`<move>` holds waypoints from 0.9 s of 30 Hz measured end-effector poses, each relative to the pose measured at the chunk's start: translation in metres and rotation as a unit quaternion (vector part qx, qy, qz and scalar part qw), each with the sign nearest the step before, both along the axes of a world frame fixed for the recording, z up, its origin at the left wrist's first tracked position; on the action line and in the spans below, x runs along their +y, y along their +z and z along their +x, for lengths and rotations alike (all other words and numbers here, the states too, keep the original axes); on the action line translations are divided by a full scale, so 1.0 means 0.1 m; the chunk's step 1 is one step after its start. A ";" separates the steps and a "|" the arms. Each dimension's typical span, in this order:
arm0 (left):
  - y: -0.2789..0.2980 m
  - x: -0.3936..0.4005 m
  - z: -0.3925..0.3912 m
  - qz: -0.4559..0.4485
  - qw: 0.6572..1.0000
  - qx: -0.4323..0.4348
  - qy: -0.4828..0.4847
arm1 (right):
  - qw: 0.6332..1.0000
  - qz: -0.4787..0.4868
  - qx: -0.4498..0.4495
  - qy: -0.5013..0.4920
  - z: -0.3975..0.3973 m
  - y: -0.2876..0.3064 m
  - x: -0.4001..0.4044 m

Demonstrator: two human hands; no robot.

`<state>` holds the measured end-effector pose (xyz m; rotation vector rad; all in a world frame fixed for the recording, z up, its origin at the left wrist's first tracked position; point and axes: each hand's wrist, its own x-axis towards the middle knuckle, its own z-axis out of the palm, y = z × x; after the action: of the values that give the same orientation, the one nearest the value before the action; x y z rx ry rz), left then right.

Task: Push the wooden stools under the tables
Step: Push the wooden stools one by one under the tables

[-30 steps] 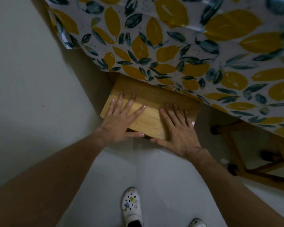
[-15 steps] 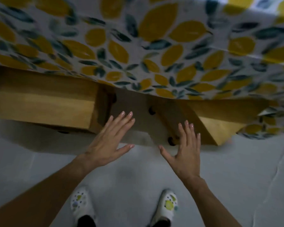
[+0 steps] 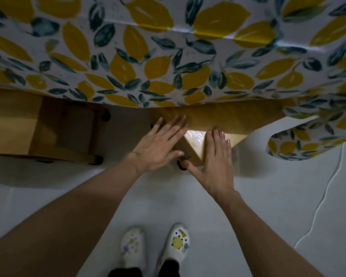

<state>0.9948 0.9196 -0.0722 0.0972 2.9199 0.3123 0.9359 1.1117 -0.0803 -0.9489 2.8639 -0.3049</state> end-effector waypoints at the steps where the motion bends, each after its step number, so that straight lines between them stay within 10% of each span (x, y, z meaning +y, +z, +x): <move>1: -0.01 -0.02 -0.02 0.002 1.000 -0.002 -0.007 | 1.000 0.000 0.004 -0.002 0.00 -0.01 0.00; 27: 0.05 0.90 0.13 0.065 0.986 -0.015 0.152 | 0.989 0.040 0.047 0.131 -0.28 -0.03 0.66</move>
<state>1.0076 1.0095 -0.0668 -0.3348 2.8772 0.5466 0.9076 1.1772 -0.0831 -1.3378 2.7625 -0.1224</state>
